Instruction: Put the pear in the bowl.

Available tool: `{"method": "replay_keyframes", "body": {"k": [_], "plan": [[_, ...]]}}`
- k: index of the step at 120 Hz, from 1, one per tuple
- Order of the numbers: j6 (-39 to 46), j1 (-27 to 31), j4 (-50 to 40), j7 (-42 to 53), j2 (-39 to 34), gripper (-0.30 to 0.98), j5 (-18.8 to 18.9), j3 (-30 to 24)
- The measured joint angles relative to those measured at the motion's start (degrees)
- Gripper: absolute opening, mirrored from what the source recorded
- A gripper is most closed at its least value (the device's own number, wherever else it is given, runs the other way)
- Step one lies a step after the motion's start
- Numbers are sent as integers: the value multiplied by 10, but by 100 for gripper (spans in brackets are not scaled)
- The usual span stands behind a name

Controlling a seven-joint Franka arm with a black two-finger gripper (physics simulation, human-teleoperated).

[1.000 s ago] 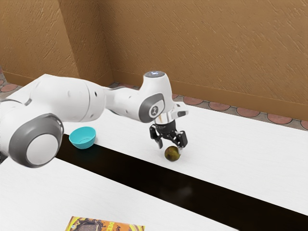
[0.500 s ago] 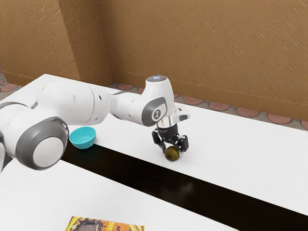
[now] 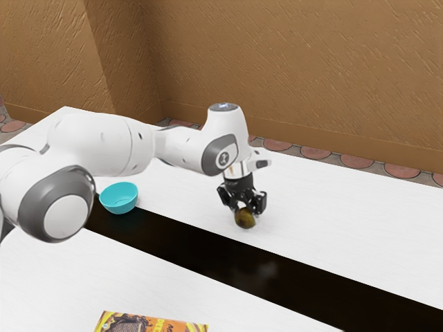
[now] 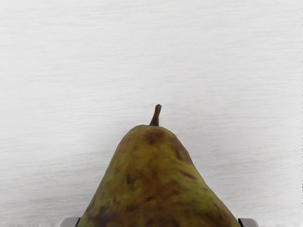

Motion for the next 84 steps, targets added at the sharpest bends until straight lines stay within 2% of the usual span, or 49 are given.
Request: {"method": "replay_keyframes", "body": {"k": [20, 39, 53, 84], "plan": [[-24, 14, -8, -3, -40, 26, 34, 2], [-39, 54, -68, 14, -123, 22, 56, 2], [-45, 88, -93, 39, -151, 18, 65, 2], [-52, 174, -140, 106, -175, 25, 70, 3]]}}
